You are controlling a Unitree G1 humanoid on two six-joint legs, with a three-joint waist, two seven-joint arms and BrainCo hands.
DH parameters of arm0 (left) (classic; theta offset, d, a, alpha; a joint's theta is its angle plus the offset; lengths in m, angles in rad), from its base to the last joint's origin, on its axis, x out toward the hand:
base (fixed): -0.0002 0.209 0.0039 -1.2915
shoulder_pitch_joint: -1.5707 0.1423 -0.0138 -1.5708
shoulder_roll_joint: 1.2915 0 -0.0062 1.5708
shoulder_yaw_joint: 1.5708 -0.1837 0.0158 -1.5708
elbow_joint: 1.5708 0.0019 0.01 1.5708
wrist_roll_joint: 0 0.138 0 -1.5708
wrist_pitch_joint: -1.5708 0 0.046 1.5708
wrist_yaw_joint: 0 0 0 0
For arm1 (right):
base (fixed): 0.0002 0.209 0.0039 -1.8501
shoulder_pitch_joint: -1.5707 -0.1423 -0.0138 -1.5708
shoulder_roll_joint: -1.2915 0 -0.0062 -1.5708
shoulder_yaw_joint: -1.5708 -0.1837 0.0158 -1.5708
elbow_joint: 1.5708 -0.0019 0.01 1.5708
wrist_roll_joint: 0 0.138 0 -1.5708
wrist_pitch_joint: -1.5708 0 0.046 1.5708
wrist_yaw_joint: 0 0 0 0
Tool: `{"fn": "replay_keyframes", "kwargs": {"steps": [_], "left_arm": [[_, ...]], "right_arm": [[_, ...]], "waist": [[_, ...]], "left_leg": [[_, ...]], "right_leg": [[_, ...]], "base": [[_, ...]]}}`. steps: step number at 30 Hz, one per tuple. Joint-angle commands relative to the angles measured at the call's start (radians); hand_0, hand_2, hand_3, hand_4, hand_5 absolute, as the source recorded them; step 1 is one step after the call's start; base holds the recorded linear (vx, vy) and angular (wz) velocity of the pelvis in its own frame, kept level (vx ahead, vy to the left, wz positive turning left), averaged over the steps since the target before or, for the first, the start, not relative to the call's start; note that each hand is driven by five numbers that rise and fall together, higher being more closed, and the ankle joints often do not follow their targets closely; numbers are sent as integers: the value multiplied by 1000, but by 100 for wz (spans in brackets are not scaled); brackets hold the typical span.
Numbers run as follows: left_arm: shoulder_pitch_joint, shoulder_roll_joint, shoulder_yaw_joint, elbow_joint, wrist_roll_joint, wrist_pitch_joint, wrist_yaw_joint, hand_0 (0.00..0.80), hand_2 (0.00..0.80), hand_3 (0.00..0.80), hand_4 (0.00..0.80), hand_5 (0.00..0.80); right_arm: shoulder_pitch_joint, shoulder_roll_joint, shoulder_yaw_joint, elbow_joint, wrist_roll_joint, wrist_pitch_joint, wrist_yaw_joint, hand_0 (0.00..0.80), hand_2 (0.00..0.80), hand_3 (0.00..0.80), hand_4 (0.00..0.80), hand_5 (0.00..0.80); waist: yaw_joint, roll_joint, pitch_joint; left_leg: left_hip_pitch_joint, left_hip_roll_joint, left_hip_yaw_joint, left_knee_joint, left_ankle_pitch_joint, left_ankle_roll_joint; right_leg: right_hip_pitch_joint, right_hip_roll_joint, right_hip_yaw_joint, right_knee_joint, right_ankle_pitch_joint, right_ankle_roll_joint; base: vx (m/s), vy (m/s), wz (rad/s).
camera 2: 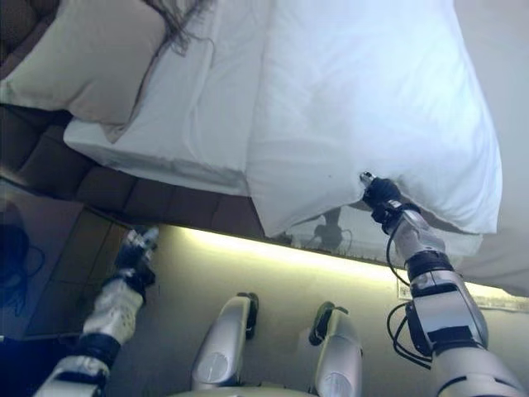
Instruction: Make the bed neatly
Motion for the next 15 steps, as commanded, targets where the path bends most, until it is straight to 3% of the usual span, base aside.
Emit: {"fn": "replay_keyframes", "kwargs": {"steps": [1,4,6,12,15], "left_arm": [[-104,41,-33,-49,-58,-79,17,0,0,0,0,0],[-168,13,-61,-68,-134,-47,-23,0,0,0,0,0],[-188,-11,-77,-65,-226,31,-98,0,0,0,0,0],[-219,-189,-157,29,-685,281,-246,0,0,0,0,0],[-196,-271,-203,83,-778,400,-264,0,0,0,0,0]], "right_arm": [[-41,36,5,-67,15,-57,69,800,800,800,800,800],[-66,45,21,-72,17,-48,59,800,800,800,800,800],[-76,49,27,-75,14,-43,56,800,800,800,800,800],[-153,68,60,-58,49,-29,32,800,800,800,800,800],[-197,89,80,-63,90,-42,14,800,800,800,800,800]], "waist": [[2,-42,-77],[-7,-43,-81],[-11,-44,-81],[-29,-55,-58],[-35,-72,-39]], "left_leg": [[18,-6,26,-123,108,0],[49,-4,22,-137,105,-4],[67,-3,22,-142,101,-5],[80,4,24,-117,84,-2],[69,10,27,-101,73,0]], "right_leg": [[106,-15,8,-102,25,24],[140,-3,5,-123,24,21],[160,2,3,-134,22,20],[172,7,8,-115,19,18],[154,13,17,-100,17,17]], "base": [[57,-49,-2],[54,-29,-4],[68,-15,-1],[32,-29,-2],[-64,-81,-6]]}}
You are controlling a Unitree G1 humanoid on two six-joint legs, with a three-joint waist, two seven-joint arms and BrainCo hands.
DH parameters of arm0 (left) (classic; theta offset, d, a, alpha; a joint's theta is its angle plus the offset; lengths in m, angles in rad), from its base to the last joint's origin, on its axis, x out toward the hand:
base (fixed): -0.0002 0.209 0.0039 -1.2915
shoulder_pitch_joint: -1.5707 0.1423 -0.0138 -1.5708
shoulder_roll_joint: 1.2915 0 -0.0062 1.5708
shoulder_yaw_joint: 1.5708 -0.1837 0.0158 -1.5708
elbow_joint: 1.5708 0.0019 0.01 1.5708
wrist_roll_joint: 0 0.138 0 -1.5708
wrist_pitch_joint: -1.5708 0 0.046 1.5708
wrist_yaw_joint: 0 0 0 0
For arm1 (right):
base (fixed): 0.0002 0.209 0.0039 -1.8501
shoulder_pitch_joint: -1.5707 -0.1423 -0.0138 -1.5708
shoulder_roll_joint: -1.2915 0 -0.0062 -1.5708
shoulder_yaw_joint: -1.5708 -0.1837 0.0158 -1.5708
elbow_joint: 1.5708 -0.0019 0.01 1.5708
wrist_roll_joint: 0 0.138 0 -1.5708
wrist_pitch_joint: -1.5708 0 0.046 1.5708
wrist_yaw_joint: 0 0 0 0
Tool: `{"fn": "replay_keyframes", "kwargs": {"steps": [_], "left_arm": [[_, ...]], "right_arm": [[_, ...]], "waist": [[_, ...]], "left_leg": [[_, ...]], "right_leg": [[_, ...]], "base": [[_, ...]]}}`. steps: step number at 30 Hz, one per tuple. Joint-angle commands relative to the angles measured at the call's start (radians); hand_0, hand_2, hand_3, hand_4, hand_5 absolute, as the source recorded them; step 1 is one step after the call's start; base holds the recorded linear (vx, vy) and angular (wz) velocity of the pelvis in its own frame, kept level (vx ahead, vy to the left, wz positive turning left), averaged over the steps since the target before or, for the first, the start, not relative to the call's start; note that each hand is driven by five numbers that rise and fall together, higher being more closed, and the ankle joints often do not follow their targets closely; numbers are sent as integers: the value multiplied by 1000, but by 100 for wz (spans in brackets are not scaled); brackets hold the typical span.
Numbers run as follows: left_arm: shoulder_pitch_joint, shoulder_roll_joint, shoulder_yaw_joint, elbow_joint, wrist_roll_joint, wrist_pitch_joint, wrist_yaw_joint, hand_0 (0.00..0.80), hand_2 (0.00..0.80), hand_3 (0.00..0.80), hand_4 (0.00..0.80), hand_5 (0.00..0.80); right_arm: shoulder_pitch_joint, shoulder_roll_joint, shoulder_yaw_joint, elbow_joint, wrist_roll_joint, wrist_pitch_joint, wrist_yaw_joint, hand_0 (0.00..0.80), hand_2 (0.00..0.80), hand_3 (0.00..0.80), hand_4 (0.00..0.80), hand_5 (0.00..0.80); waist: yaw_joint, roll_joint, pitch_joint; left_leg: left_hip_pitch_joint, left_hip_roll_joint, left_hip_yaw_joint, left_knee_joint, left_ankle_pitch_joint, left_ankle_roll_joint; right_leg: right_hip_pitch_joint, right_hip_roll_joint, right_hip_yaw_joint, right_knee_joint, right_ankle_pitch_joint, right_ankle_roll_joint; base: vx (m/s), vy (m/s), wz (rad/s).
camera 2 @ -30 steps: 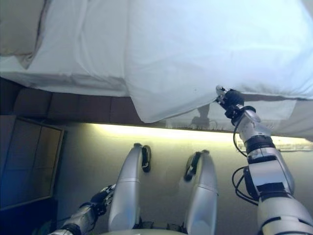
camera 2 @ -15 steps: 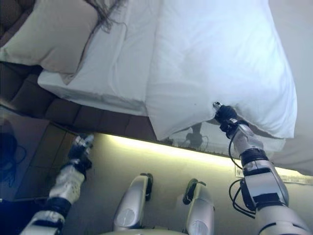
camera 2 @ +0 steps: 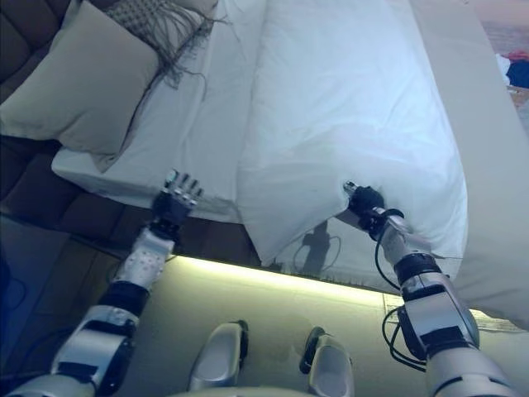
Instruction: Make the bed neatly
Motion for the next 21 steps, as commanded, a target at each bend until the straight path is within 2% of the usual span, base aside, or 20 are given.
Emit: {"fn": "replay_keyframes", "kwargs": {"steps": [1,3,5,7,9,13,19,21], "left_arm": [[19,-68,-84,17,-128,138,-59,0,0,0,0,0],[39,-99,-127,47,-203,218,-78,0,0,0,0,0],[58,-131,-146,64,-345,296,-94,0,0,0,0,0],[68,-160,-155,85,-470,336,-51,0,0,0,0,0],[79,-193,-152,114,-498,365,-41,0,0,0,0,0],[96,-252,-160,156,-498,377,-71,0,0,0,0,0],[72,-302,-184,168,-498,316,-119,0,0,0,0,0],[53,-318,-188,168,-498,301,-172,0,0,0,0,0]], "right_arm": [[-171,44,15,-75,110,-74,22,800,800,800,800,800],[-190,45,35,-116,178,-100,17,800,800,800,800,800],[-198,50,49,-161,218,-126,16,800,800,800,800,800],[-216,62,57,-171,227,-145,29,800,800,800,800,800],[-232,67,74,-196,253,-157,25,800,800,800,800,800],[-241,84,92,-269,304,-169,20,800,800,800,800,800],[-252,119,124,-368,305,-179,25,800,800,800,800,800],[-247,133,138,-423,308,-182,14,800,800,800,800,800]], "waist": [[-22,-31,-29],[-27,-41,-13],[-30,-49,1],[-31,-60,11],[-30,-73,18],[-32,-95,27],[-39,-122,41],[-47,-133,45]], "left_leg": [[-98,-1,9,-38,94,17],[-114,6,13,-35,95,20],[-132,12,18,-28,93,22],[-151,18,21,-14,86,23],[-162,24,22,-9,83,22],[-171,34,26,-16,81,18],[-189,44,27,-16,80,10],[-199,51,31,-13,78,7]], "right_leg": [[-14,-20,27,-10,15,6],[-33,-16,29,-6,18,6],[-51,-14,29,1,19,5],[-69,-12,29,9,20,6],[-78,-10,28,10,22,7],[-80,-5,25,-14,30,10],[-89,6,27,-37,39,14],[-98,11,29,-38,39,14]], "base": [[-112,-93,-3],[-126,-84,-5],[-123,-83,-11],[-105,-94,-10],[-71,-105,-5],[-47,-104,-2],[-33,-87,-5],[-20,-64,-2]]}}
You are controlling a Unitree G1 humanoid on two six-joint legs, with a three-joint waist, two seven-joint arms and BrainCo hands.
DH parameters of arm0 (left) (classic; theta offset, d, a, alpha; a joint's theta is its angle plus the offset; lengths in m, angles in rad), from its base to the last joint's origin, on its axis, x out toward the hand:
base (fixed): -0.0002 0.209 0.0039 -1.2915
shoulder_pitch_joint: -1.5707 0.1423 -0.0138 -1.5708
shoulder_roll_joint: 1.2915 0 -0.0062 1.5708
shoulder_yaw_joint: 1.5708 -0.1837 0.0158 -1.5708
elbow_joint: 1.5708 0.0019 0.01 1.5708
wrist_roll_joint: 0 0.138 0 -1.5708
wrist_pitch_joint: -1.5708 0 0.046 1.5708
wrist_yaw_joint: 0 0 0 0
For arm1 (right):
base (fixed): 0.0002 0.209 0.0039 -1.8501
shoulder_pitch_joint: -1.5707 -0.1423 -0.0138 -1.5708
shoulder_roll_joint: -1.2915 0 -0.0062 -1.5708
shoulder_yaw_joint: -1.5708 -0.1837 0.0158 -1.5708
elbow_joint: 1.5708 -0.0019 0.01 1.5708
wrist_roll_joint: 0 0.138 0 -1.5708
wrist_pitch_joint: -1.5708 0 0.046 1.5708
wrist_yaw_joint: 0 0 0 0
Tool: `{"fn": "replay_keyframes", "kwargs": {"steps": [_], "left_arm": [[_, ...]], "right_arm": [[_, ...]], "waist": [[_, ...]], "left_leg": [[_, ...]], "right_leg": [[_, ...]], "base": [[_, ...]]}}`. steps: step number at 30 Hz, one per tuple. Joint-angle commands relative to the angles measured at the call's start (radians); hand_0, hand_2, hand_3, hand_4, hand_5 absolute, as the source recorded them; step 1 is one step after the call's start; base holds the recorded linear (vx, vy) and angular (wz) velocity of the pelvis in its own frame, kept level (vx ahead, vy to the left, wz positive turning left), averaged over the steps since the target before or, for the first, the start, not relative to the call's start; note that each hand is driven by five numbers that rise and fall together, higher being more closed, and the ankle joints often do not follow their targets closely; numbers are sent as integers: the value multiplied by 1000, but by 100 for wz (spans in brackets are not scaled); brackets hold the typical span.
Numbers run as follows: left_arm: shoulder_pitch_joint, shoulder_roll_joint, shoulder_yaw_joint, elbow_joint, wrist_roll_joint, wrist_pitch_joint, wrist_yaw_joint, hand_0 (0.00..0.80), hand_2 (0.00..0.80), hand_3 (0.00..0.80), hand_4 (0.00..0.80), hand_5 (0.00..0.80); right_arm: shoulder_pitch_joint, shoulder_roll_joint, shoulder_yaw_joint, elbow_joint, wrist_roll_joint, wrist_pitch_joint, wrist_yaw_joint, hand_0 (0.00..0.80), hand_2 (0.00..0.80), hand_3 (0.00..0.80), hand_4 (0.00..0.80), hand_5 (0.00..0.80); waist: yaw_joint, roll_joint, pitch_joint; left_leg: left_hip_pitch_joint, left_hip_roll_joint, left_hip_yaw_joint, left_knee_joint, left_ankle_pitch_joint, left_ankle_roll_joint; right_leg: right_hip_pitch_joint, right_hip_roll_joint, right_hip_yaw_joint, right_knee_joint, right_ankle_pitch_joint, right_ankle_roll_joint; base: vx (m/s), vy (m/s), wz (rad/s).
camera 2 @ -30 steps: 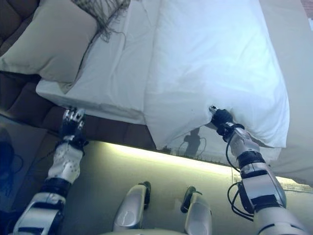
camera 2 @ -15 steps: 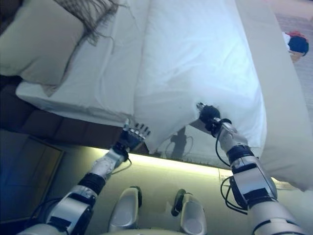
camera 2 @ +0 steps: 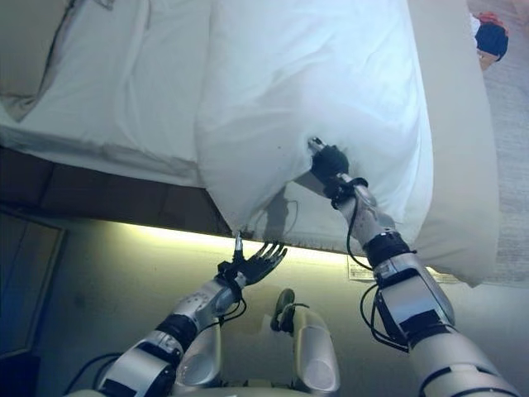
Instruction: Make the bed neatly
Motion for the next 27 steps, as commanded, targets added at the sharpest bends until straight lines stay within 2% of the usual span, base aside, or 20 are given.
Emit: {"fn": "replay_keyframes", "kwargs": {"steps": [1,10,12,15,19,27], "left_arm": [[-46,-109,-77,-13,-51,-9,-118,0,0,0,0,0],[-136,-180,-14,-63,-51,-105,-416,0,0,0,0,0],[-154,-192,-3,-74,-51,-117,-456,0,0,0,0,0],[-188,-208,18,-91,-51,-94,-602,0,0,0,0,0],[-235,-219,45,-121,-51,-148,-651,0,0,0,0,0],[-309,-211,125,-163,-51,-247,-825,0,0,0,0,0]], "right_arm": [[-129,28,16,-201,53,-87,55,800,800,800,800,800],[-41,89,-4,-415,42,-109,53,800,800,800,800,800],[-23,98,-8,-442,38,-109,53,800,800,800,800,800],[11,111,-19,-470,22,-99,70,800,800,800,800,800],[57,133,-23,-511,14,-86,93,800,800,800,800,800],[141,152,-39,-590,22,-44,144,800,800,800,800,800]], "waist": [[-1,-2,-49],[-38,-54,-36],[-44,-62,-36],[-57,-74,-35],[-74,-88,-38],[-102,-118,-53]], "left_leg": [[-30,-8,28,-80,81,13],[-74,12,35,-58,67,4],[-81,14,35,-53,65,3],[-83,20,38,-50,60,0],[-75,28,44,-57,57,-3],[-65,47,58,-57,42,-6]], "right_leg": [[40,-39,22,-21,-11,38],[1,-12,34,-7,-24,38],[-7,-8,35,0,-27,37],[-8,-1,37,2,-34,35],[-2,7,41,-2,-41,33],[8,19,43,-4,-53,32]], "base": [[-14,-55,-3],[-19,-52,-7],[-30,-37,-9],[-18,-8,-6],[0,5,-2],[-1,3,-2]]}}
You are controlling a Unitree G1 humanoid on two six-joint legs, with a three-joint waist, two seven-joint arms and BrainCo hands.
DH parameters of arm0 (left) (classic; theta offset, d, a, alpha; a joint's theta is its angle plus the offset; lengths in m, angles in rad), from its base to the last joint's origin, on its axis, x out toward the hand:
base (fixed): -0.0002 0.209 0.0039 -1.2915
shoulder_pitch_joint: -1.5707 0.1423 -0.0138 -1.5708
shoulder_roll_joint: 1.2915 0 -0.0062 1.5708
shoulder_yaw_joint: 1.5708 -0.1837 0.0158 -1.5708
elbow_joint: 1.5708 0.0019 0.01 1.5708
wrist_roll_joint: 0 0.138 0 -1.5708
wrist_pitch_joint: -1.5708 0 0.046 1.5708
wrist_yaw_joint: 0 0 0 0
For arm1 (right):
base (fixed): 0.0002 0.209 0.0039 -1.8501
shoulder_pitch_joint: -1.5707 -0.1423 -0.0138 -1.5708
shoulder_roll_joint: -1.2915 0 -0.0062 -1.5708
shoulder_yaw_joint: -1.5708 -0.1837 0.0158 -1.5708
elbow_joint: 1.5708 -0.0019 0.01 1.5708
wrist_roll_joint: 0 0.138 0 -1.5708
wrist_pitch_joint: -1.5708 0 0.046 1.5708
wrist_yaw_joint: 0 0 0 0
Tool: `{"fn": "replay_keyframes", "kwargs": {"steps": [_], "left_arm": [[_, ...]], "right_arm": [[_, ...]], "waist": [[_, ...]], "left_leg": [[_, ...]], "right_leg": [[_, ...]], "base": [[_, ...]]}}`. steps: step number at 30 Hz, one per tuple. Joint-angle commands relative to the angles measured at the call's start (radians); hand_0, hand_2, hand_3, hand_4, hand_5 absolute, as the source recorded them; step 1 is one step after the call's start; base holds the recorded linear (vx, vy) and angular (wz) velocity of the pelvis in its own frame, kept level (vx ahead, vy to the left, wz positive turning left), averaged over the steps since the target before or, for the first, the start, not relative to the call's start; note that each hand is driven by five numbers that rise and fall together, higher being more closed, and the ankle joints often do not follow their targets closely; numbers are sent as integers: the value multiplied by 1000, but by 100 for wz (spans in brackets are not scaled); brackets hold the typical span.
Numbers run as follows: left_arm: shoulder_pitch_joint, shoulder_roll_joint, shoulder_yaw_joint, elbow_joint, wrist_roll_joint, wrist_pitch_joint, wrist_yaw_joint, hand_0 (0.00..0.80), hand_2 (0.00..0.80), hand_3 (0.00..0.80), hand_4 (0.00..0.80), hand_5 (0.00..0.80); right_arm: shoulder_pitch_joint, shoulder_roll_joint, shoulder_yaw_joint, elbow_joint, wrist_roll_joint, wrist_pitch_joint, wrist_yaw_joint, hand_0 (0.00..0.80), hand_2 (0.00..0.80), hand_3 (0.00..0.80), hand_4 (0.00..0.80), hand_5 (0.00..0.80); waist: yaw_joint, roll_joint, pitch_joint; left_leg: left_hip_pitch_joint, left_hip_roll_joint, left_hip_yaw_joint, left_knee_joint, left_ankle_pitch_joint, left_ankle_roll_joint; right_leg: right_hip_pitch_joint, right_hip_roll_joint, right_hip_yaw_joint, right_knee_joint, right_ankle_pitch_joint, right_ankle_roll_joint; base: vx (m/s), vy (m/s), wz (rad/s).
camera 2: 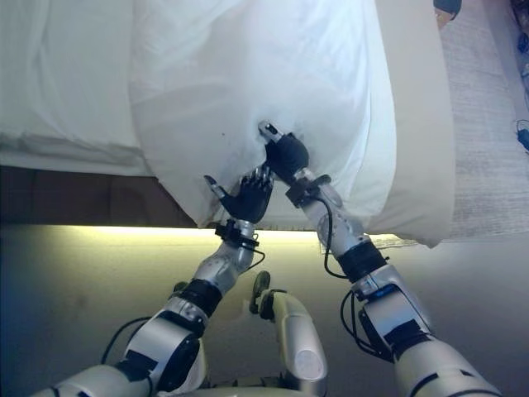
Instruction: Make the bed neatly
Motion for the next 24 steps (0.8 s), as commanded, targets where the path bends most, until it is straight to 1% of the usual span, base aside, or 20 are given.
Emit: {"fn": "replay_keyframes", "kwargs": {"steps": [1,4,8,14,20,23,24], "left_arm": [[-97,-83,28,-90,-16,-34,-153,0,0,0,0,0],[-114,-81,52,-104,-16,-78,-180,0,0,0,0,0],[-114,-88,70,-136,-16,-145,-148,0,0,0,0,0],[-86,-82,100,-174,-16,-206,-103,0,0,0,0,0],[-51,-63,129,-210,-16,-244,-72,0,0,0,0,0],[-26,-47,141,-222,-16,-248,-65,0,0,0,0,0],[-18,-45,143,-229,-16,-254,-62,0,0,0,0,0]], "right_arm": [[47,53,-54,-233,21,-28,143,800,800,800,800,800],[49,54,-54,-231,13,-21,142,800,800,800,800,800],[45,51,-49,-219,9,-20,138,800,800,800,800,800],[61,42,-57,-209,-2,-22,135,800,800,800,800,800],[88,25,-54,-182,-27,-1,136,800,800,800,800,800],[111,6,-35,-150,-60,24,108,800,800,800,800,800],[118,3,-29,-138,-78,35,94,675,675,675,675,675]], "waist": [[-11,-12,-84],[-12,-11,-85],[-6,-9,-84],[8,-10,-86],[23,-6,-97],[29,-2,-109],[30,1,-112]], "left_leg": [[-34,7,33,-60,52,12],[-34,5,33,-58,47,11],[-30,2,29,-61,45,11],[-21,-4,22,-78,47,10],[19,-14,15,-115,52,8],[53,-21,13,-141,56,7],[63,-23,14,-147,56,8]], "right_leg": [[51,-28,19,9,-65,47],[53,-28,21,10,-70,45],[57,-31,16,11,-75,45],[74,-36,3,-4,-76,48],[116,-45,-11,-39,-73,56],[146,-51,-13,-63,-69,61],[156,-52,-14,-69,-69,63]], "base": [[0,0,0],[-11,24,1],[-7,17,0],[-2,2,1],[7,15,4],[42,31,6],[57,35,7]]}}
